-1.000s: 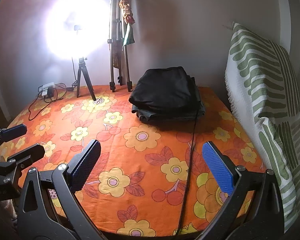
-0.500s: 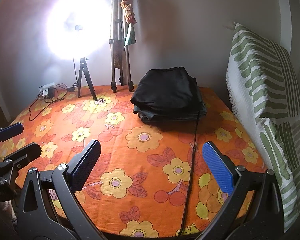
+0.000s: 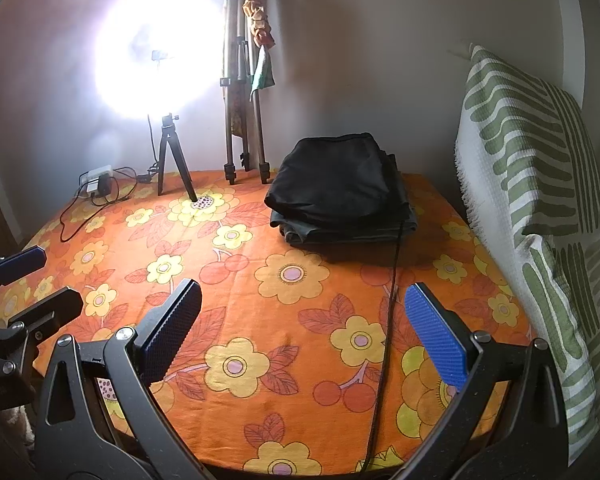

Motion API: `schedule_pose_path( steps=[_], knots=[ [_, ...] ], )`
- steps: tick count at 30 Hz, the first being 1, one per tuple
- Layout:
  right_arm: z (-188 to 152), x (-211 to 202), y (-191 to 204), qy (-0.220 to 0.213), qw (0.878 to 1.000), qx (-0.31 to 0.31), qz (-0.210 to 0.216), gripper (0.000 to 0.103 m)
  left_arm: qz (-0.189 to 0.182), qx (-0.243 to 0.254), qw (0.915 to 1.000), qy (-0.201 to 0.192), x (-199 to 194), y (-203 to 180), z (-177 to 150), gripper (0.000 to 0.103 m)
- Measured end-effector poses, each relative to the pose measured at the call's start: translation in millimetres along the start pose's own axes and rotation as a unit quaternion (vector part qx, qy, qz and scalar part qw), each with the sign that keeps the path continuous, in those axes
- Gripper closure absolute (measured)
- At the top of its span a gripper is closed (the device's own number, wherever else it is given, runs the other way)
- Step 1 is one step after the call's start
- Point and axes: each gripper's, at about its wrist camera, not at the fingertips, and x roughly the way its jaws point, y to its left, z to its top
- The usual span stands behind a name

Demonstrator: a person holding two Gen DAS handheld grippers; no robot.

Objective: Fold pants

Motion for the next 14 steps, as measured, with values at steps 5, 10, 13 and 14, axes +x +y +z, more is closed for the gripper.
schedule_pose_path(
  steps=[5, 10, 13, 14],
  knots=[
    [-0.2, -0.5, 2.1, 0.0, 1.0, 0.0, 0.0, 0.0, 0.003, 0.0, 1.0, -0.001, -0.7, 1.2, -1.0, 0.021],
    [-0.4, 1.6, 9.9, 0.001, 1.0, -0.003, 0.002, 0.0, 0.014, 0.01, 0.9998, -0.012, -3.1, -0.6, -2.9, 0.021],
    [-0.9, 1.7, 12.6, 0.001, 1.0, -0.003, 0.003, 0.0, 0.012, 0.008, 0.9998, -0.01, -2.8, 1.1, -2.4, 0.021],
    [-1.3, 1.4, 12.8, 0.001, 1.0, -0.004, 0.002, 0.0, 0.011, 0.004, 0.9999, -0.009, -2.4, 3.3, -2.0, 0.021]
  ],
)
